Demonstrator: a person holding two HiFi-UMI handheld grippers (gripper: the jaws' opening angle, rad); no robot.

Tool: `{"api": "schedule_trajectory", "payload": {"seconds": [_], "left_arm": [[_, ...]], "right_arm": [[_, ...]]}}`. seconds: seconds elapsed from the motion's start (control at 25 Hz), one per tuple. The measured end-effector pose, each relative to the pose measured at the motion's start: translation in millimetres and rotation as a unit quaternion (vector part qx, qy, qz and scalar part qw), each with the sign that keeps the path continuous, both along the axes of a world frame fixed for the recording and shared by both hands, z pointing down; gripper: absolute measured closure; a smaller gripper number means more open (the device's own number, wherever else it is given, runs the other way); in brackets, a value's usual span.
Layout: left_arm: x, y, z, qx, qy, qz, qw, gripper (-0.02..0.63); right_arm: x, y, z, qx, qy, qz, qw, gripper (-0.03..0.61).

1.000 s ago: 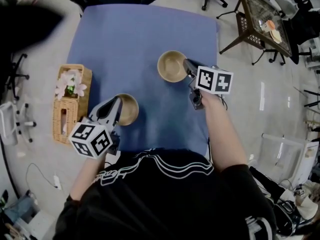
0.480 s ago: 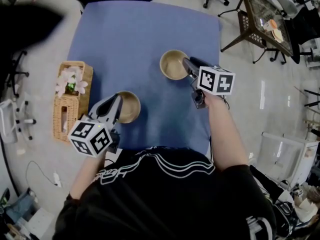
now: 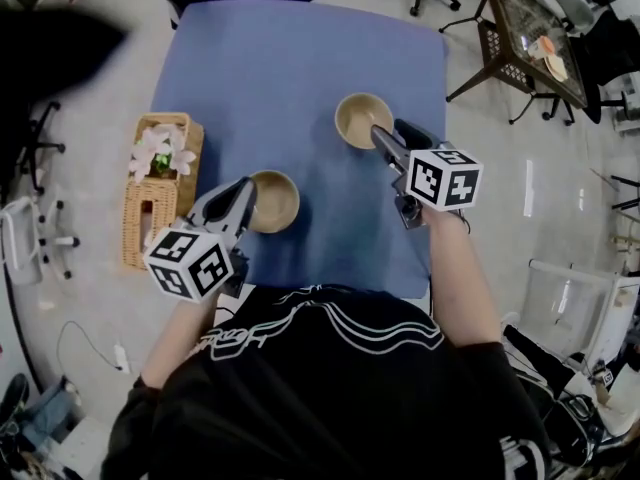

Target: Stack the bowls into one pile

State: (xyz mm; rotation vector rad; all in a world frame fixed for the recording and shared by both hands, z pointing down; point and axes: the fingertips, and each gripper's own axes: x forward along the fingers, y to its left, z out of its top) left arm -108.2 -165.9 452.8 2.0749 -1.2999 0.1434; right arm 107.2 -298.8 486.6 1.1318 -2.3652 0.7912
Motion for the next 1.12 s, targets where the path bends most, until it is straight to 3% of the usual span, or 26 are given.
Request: {"api": "schedule_trajectory", "payload": {"seconds": [0.52, 1.12], "left_arm": [[-35.7, 33.7, -27.5, 0.005, 0.002, 0.028, 0.9996, 0.586], [-78.4, 59.2, -41.4, 0.029, 0.002, 0.035, 0.9990, 0.586]], "right_arm": [[-58.7, 85.2, -8.3, -0.034, -0.026, -0.023, 0.999, 0.357], [-129.1, 136.7, 25.3, -0.066, 0.002, -0.070, 0.995, 0.359]]}}
